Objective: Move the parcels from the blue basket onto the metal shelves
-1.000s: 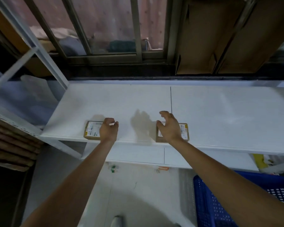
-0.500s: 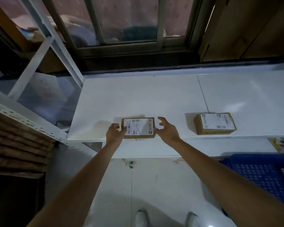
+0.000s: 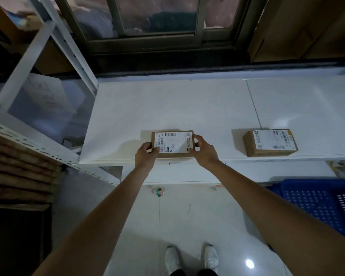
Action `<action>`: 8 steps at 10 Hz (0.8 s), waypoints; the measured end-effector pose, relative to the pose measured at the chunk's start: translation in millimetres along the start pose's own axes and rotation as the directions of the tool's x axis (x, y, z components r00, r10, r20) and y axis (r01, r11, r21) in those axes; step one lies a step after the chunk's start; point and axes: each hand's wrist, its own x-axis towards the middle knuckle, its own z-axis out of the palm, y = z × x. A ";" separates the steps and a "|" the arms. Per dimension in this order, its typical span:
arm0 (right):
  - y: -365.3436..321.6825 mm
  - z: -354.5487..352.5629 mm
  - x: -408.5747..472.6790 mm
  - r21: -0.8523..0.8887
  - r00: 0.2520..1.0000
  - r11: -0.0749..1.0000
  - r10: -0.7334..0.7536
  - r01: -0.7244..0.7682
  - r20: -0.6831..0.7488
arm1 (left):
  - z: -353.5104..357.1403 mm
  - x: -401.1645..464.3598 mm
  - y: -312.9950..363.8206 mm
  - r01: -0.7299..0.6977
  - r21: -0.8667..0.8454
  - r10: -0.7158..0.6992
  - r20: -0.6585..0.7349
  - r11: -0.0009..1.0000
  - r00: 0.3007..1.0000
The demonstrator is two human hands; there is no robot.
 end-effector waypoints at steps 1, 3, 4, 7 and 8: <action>1.3 3.0 -0.9 -0.007 1.000 1.000 -0.002 0.002 -0.017 | -1.2 -0.3 -1.0 0.001 -0.013 -0.001 0.011 1.000 1.000; 2.1 4.4 -3.6 -0.007 1.000 1.000 -0.002 0.002 -0.009 | -1.6 -5.3 -3.2 0.007 -0.033 -0.007 -0.002 0.999 1.000; 2.1 3.8 -2.6 -0.004 1.000 1.000 -0.005 0.005 0.004 | -2.0 -5.6 -2.3 0.008 -0.012 -0.008 0.004 1.000 1.000; -0.4 -8.4 -5.2 0.008 0.998 1.000 0.016 -0.015 -0.057 | -13.8 -5.7 7.9 0.021 0.026 -0.020 -0.020 0.999 1.000; -0.6 -29.8 -16.9 0.098 0.990 0.995 0.014 0.000 -0.140 | -30.0 -16.2 13.0 0.049 -0.004 -0.049 -0.109 0.999 0.993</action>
